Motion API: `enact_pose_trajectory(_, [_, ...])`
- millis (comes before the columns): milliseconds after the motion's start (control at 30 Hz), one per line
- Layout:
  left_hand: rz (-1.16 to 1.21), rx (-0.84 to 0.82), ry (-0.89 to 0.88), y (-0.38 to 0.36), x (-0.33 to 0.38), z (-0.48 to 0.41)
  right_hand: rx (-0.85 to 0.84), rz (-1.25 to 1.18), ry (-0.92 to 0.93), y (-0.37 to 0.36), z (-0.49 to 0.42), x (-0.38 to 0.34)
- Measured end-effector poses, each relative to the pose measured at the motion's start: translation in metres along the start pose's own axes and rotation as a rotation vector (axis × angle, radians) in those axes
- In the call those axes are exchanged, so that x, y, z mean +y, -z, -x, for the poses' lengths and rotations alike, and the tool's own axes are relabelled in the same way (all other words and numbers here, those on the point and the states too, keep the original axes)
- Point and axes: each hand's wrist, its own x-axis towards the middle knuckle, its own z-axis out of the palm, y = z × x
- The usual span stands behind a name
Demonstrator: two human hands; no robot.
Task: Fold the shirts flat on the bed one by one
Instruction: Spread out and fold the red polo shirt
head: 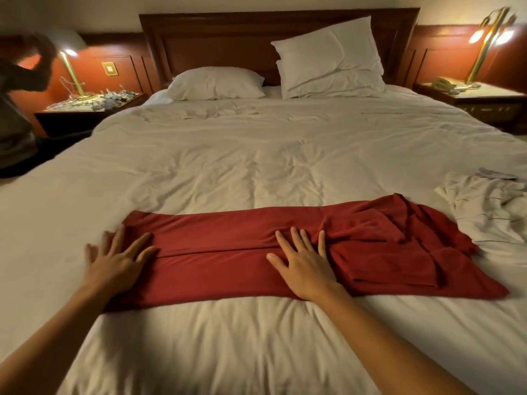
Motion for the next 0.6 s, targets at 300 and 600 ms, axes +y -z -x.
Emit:
enact_pose_trajectory(300, [0.405,0.039,0.057,0.020,-0.010,-0.010,0.066,0.058,-0.118,-0.008,0.001,-0.009])
enact_pose_trajectory(600, [0.983,-0.105,0.049,0.053,-0.003,-0.007,-0.081,0.011,-0.106,-0.002,0.000,-0.006])
